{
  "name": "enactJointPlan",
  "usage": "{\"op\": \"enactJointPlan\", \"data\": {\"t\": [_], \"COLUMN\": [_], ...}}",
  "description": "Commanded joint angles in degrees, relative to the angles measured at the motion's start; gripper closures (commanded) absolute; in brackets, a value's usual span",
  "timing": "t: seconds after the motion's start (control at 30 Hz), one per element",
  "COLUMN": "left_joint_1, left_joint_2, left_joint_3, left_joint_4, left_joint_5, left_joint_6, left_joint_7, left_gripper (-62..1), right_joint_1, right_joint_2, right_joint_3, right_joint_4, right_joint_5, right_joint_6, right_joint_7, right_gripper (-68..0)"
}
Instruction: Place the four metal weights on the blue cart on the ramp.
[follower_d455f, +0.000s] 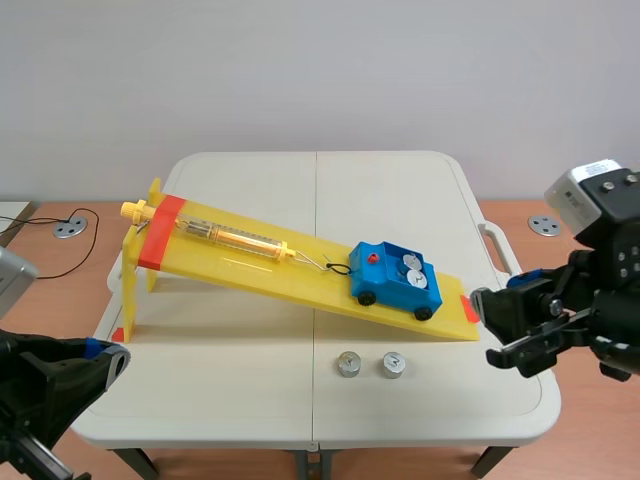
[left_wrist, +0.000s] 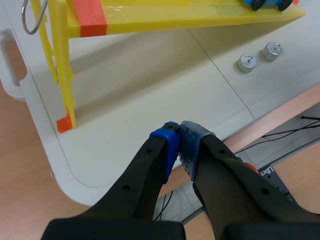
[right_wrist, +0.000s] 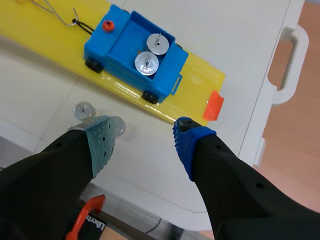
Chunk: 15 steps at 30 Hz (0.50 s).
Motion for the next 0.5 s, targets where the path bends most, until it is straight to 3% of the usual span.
{"op": "enactJointPlan", "data": {"t": [0.0,0.23,0.47], "left_joint_1": [-1.3,-1.8,-1.9], "left_joint_2": [0.4,0.4,0.4], "left_joint_3": [-0.7,-0.7,-0.7], "left_joint_4": [3.8,3.8,3.8], "left_joint_5": [-4.3,-4.3,-4.3], "left_joint_6": [-1.1,-1.1,-1.2], "left_joint_7": [-5.5,-5.5,-5.4], "left_gripper": [-3.2,-3.2,-3.2], "right_joint_1": [3.0,5.4,10.5], "right_joint_2": [1.8,0.4,-3.8], "right_joint_3": [-2.9,-10.5,-14.6], "right_joint_4": [3.0,-2.1,-10.6], "right_joint_5": [-1.9,-10.5,-14.0], "right_joint_6": [2.2,-2.3,-4.3], "right_joint_7": [8.7,12.9,16.3], "right_gripper": [-27.9,-27.9,-27.9]}}
